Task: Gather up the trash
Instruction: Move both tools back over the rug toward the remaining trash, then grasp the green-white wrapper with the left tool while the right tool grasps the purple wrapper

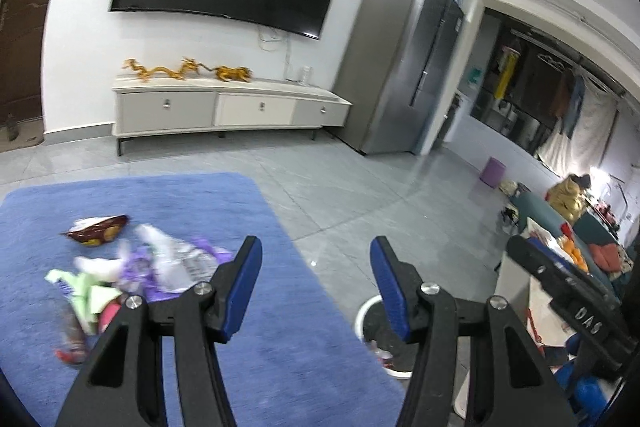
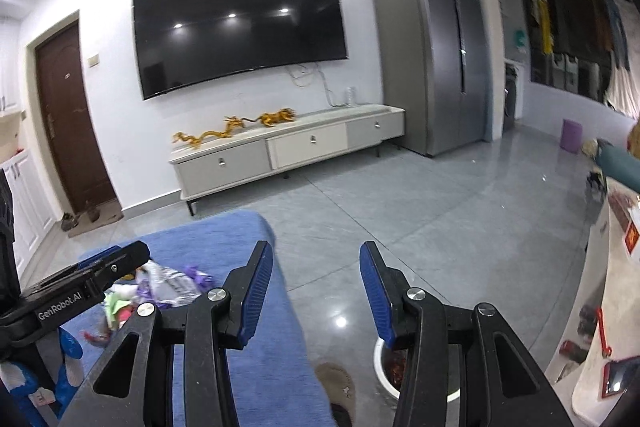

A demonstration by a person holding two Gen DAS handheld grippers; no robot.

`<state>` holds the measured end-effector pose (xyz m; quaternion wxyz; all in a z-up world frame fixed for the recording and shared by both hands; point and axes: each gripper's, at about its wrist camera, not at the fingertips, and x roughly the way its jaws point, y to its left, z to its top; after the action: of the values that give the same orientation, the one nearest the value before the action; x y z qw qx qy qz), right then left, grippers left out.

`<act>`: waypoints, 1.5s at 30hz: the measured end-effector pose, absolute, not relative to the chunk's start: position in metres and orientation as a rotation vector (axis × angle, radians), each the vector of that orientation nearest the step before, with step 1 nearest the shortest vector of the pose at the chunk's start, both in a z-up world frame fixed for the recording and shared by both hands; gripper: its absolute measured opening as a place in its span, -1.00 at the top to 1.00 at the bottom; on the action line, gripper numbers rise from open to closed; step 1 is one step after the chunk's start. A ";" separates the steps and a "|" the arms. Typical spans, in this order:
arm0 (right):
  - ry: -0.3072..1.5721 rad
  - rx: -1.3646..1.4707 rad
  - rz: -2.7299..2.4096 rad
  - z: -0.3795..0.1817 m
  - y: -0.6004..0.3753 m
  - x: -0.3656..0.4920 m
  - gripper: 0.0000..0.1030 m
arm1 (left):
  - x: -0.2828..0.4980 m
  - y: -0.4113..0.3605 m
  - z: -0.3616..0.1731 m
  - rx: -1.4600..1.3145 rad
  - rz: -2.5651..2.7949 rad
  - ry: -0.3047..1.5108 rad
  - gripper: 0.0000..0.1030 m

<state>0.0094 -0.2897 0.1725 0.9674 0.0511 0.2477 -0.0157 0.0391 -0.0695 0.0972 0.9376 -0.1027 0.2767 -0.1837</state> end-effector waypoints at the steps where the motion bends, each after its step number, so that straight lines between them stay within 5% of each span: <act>1: 0.501 0.096 -0.016 0.174 -0.281 0.010 0.17 | 0.037 -0.058 0.096 -0.215 -0.360 0.561 -0.05; 21: 0.693 0.044 0.178 0.104 -0.191 0.092 0.06 | 0.092 0.151 -0.001 -0.276 -0.086 0.695 -0.08; 45: 0.941 0.108 0.441 -0.011 -0.143 0.231 0.04 | 0.156 0.143 -0.060 -0.283 -0.207 0.907 -0.21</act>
<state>0.2307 -0.1434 -0.0106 0.8666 0.0516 0.4493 0.2106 0.1558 0.1428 -0.0598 0.8841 -0.1360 0.4359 -0.0995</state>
